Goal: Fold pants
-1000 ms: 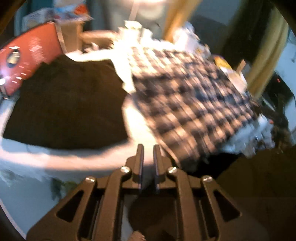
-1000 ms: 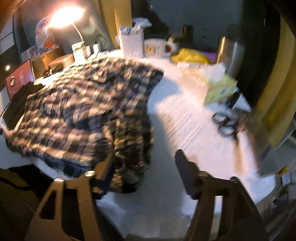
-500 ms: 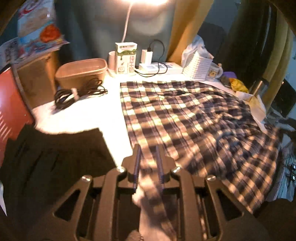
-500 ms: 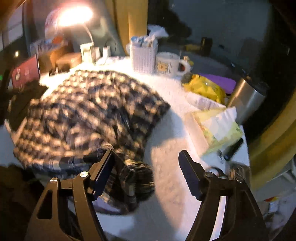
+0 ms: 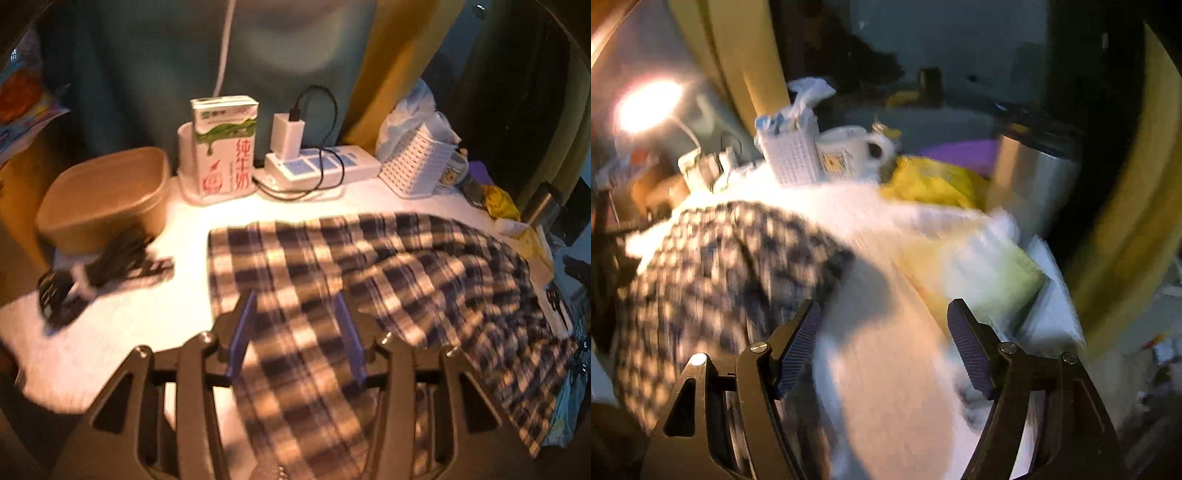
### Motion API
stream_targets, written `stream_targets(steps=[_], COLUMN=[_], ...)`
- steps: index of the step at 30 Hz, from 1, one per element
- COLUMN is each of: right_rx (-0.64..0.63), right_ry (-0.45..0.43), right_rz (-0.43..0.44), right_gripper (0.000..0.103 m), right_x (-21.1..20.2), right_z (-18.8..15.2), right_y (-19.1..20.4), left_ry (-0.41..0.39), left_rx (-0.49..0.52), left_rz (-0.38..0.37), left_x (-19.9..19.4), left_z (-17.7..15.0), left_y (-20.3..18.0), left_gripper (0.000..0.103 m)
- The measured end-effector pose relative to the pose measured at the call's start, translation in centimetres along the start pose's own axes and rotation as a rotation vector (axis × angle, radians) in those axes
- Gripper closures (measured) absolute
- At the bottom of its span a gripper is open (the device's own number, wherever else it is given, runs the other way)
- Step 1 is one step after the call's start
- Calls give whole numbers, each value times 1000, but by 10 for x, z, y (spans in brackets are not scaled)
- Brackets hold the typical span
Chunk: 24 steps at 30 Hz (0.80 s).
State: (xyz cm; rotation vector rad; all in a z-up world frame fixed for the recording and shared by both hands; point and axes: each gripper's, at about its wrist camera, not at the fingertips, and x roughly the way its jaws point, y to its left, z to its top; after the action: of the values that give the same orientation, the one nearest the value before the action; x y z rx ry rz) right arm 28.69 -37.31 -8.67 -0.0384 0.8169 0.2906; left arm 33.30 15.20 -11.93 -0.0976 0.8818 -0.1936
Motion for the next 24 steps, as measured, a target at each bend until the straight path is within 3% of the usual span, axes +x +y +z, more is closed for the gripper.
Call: stream_targets(steps=[5, 10, 11, 15, 18, 21, 23, 24], right_rx=[-52, -138, -179, -262, -282, -289, -310, -318], right_ry=[127, 288, 269, 242, 200, 148, 116, 109], right_rz=[59, 129, 108, 99, 49, 0, -40, -51], right_gripper=[31, 34, 34, 83, 86, 88, 88, 89], right_x=[97, 144, 142, 139, 141, 141, 143, 145], right_z=[42, 40, 38, 37, 42, 53, 62, 64], right_y=[24, 40, 46, 62, 63, 62, 60, 57], left_ry=[24, 71, 75, 107, 131, 130, 142, 131], left_rx=[4, -1, 1, 22, 54, 20, 17, 16], left_rz=[41, 72, 80, 69, 90, 104, 210, 205], left_x=[39, 66, 68, 81, 88, 91, 97, 98], left_z=[14, 16, 15, 20, 27, 33, 37, 38], left_y=[6, 23, 25, 27, 24, 29, 32, 33], left_gripper=[55, 55, 55, 49, 47, 47, 47, 47])
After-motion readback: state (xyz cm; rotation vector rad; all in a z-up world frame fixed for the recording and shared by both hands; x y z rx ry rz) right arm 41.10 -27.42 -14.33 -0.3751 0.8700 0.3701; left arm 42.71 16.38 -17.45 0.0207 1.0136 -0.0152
